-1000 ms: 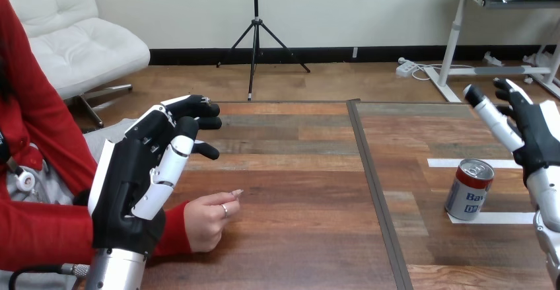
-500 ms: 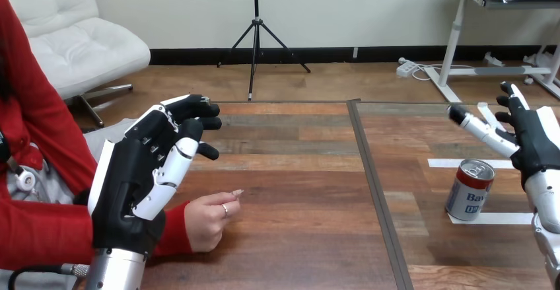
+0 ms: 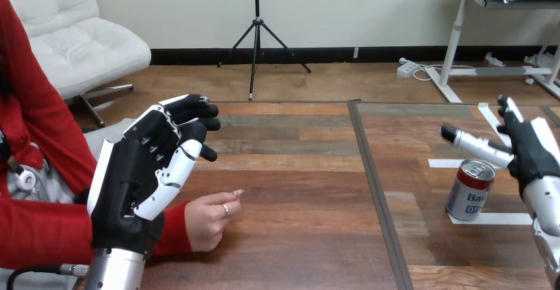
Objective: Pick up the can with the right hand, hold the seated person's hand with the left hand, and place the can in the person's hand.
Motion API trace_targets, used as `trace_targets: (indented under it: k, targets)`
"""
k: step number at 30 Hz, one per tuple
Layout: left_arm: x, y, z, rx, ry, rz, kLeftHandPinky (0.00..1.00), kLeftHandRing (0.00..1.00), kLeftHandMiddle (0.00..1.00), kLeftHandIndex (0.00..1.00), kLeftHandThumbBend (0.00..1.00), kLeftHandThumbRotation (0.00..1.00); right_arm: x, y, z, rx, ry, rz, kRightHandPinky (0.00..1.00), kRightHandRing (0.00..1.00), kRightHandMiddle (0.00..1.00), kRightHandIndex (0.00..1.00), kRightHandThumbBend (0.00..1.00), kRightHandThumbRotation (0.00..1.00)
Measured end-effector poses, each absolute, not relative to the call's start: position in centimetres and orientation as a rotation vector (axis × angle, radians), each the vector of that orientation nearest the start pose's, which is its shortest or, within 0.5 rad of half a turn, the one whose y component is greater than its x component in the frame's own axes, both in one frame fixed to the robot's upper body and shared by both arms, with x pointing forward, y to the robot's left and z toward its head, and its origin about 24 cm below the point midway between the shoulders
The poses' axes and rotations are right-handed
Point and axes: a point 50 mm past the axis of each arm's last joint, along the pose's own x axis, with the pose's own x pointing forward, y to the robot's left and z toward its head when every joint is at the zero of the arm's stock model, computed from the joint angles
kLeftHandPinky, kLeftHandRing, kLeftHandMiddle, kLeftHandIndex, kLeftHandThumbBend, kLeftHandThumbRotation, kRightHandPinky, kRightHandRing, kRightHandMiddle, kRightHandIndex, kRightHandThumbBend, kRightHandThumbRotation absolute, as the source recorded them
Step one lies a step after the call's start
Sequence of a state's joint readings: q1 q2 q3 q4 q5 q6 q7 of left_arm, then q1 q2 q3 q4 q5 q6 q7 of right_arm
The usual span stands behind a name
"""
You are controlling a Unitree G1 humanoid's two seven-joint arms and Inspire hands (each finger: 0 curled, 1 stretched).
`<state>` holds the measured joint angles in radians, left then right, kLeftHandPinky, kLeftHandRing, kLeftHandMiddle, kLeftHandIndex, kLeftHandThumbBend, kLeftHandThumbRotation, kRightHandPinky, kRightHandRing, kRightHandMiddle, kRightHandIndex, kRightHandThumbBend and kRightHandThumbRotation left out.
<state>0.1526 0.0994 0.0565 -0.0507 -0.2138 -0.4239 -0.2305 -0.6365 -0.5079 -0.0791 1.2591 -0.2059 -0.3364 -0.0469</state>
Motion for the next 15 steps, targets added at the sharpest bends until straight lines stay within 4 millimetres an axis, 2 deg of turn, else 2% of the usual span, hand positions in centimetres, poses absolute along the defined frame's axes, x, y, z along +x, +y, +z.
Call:
trace_targets:
  k: [15]
  targets:
    - [21.53, 18.27, 6.26, -0.046, -0.345, -0.109, 0.45, 0.66, 0.67, 0.66, 0.34, 0.34, 32.00, -30.60, 2.05, -0.582, 0.364, -0.190, 0.89, 0.99, 1.00, 1.00, 1.00, 0.46]
